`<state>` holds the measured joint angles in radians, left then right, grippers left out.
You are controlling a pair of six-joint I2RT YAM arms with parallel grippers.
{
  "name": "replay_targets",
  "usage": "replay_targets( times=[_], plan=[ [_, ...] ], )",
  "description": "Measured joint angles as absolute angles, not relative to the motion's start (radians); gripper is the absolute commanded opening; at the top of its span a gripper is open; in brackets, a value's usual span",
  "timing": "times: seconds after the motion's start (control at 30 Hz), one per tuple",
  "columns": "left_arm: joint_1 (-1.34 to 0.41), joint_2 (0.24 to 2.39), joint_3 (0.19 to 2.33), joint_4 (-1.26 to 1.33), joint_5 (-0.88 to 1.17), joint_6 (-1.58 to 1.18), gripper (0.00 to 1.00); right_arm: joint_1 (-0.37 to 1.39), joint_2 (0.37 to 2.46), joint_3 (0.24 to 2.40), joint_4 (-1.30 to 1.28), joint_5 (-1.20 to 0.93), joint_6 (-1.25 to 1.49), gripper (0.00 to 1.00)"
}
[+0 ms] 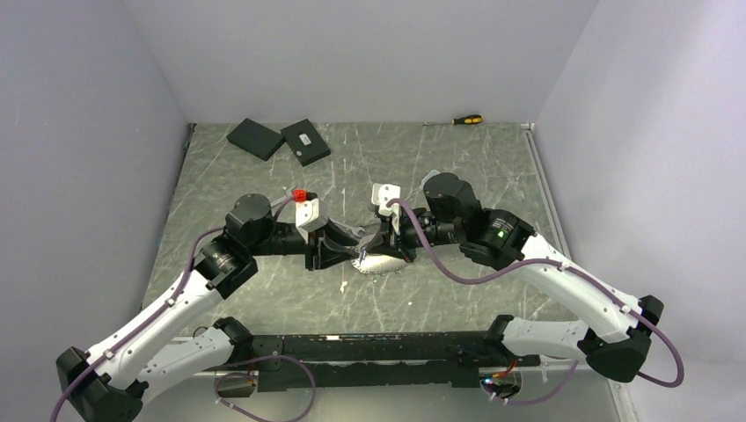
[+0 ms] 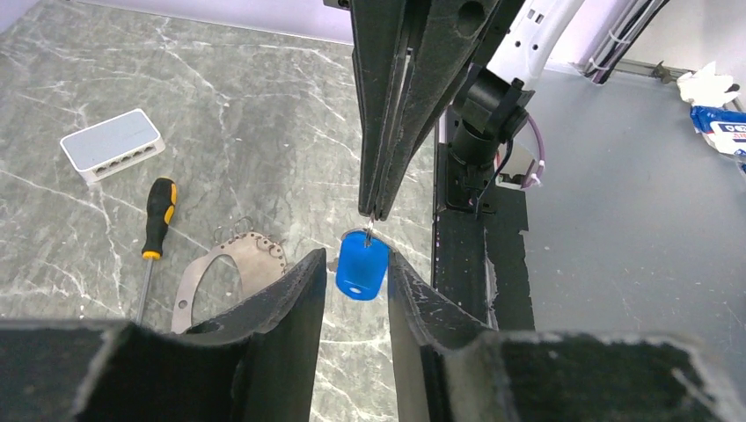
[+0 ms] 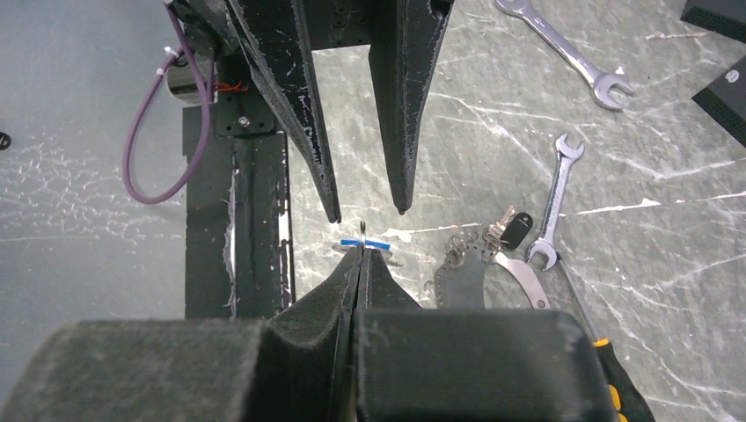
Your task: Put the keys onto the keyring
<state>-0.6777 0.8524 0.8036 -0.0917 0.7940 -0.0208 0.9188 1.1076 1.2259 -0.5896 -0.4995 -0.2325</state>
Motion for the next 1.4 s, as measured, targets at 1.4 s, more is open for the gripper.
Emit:
replay_targets(
  times=[1.4],
  plan=[
    [-0.678, 0.926, 0.825, -0.006, 0.896, -0.039, 0.24, 0.919, 1.09, 1.194, -0.563, -0.5, -0.215, 0.0]
  ],
)
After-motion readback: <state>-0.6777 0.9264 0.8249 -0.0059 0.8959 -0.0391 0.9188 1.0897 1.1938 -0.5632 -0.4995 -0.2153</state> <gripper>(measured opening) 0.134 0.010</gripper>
